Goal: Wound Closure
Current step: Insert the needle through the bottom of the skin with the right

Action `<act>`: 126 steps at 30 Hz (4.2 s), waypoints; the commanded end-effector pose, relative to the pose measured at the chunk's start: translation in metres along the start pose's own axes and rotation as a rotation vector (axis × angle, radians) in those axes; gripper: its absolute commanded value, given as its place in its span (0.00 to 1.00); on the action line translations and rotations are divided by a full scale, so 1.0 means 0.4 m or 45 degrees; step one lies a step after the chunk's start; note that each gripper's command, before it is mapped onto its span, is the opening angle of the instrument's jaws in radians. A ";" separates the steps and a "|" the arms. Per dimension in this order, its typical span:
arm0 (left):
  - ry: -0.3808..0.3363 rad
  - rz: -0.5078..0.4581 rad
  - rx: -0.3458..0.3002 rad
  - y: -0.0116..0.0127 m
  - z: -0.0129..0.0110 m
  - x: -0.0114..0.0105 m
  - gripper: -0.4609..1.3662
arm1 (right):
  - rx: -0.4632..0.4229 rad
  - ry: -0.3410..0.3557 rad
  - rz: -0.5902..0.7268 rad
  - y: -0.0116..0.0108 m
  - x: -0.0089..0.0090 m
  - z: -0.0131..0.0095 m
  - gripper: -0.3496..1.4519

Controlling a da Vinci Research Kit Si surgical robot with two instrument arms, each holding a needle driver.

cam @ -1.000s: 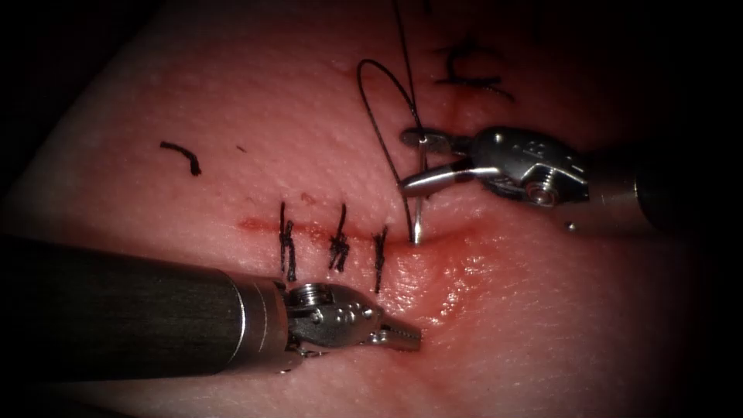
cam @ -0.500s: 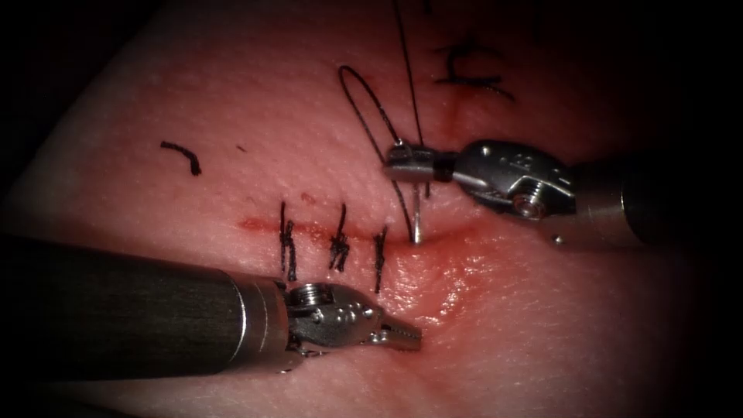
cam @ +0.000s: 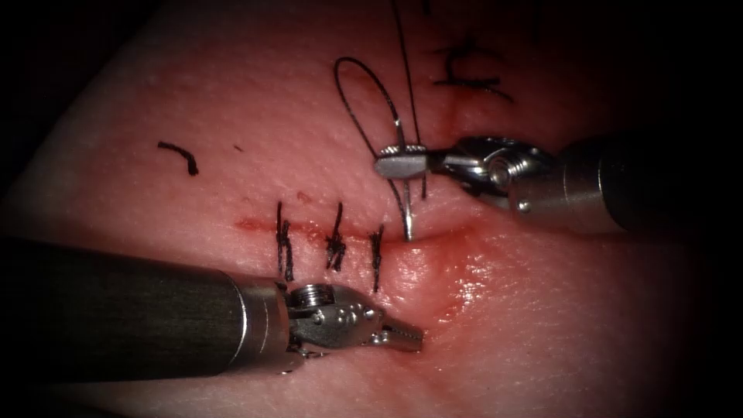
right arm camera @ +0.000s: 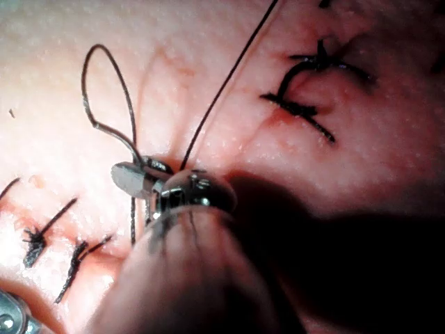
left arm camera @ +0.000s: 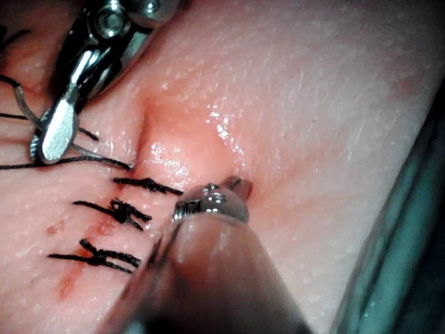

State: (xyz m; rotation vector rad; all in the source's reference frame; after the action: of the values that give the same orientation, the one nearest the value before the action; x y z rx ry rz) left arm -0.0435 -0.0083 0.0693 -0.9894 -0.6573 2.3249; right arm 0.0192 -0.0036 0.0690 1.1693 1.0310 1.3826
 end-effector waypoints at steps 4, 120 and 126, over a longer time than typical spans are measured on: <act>0.000 0.000 -0.005 -0.0001 0.0001 0.0000 0.06 | 0.112 -0.042 0.146 0.0001 -0.0019 0.0021 0.00; 0.013 0.003 -0.012 -0.0013 -0.0002 0.0011 0.06 | 0.008 -0.122 -0.970 -0.0062 0.0040 -0.0111 0.89; 0.012 0.004 -0.011 -0.0012 -0.0002 0.0008 0.06 | -0.018 -0.122 -0.991 -0.0031 0.0051 -0.0081 0.89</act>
State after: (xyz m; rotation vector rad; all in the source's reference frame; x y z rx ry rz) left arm -0.0435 -0.0077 0.0694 -1.0041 -0.6582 2.3211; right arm 0.0164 -0.0015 0.0681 0.6797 1.2120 0.7060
